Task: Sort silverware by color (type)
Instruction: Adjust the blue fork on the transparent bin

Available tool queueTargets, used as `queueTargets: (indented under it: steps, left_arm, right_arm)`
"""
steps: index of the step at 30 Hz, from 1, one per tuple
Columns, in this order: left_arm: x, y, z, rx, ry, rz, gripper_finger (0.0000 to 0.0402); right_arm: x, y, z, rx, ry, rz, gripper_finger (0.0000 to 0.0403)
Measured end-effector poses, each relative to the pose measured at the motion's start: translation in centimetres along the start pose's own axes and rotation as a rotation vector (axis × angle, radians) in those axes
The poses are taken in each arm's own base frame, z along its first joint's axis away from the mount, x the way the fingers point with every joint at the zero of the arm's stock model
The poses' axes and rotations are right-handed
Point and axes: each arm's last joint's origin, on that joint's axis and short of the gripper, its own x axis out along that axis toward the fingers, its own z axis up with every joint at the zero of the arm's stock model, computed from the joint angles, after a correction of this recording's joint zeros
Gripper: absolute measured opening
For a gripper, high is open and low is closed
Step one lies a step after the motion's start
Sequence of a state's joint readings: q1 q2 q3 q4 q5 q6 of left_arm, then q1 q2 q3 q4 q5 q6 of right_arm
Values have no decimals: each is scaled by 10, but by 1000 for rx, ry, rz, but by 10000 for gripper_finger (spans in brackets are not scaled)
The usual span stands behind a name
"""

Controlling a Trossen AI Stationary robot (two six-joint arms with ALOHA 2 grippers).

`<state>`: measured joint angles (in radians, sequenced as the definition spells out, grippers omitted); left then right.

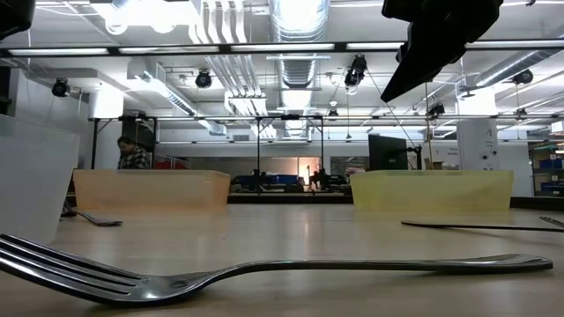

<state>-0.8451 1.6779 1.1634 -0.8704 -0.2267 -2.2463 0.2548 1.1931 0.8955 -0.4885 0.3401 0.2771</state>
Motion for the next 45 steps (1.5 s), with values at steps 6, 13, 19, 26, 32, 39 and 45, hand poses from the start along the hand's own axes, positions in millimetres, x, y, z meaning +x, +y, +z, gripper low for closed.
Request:
queueTargets:
  steps: [6,13,19,26,32,39,45]
  left_arm:
    - [-3,2,-1,-23,30,56,158]
    - [12,12,2,-15,-4,130,159]
    - [24,15,0,1,-25,154,154]
    - [26,14,-2,64,0,182,62]
    - [24,15,-2,107,13,196,12]
    - [10,6,-5,174,35,187,3]
    - [-18,-10,-13,535,94,157,2]
  right_arm:
    - [0,0,0,0,0,0,137]
    - [0,0,0,0,0,0,137]
    - [0,0,0,0,0,0,137]
    - [0,0,0,0,0,0,137]
    - [0,0,0,0,0,0,137]
    - [0,0,0,0,0,0,137]
    - [0,0,0,0,0,0,137]
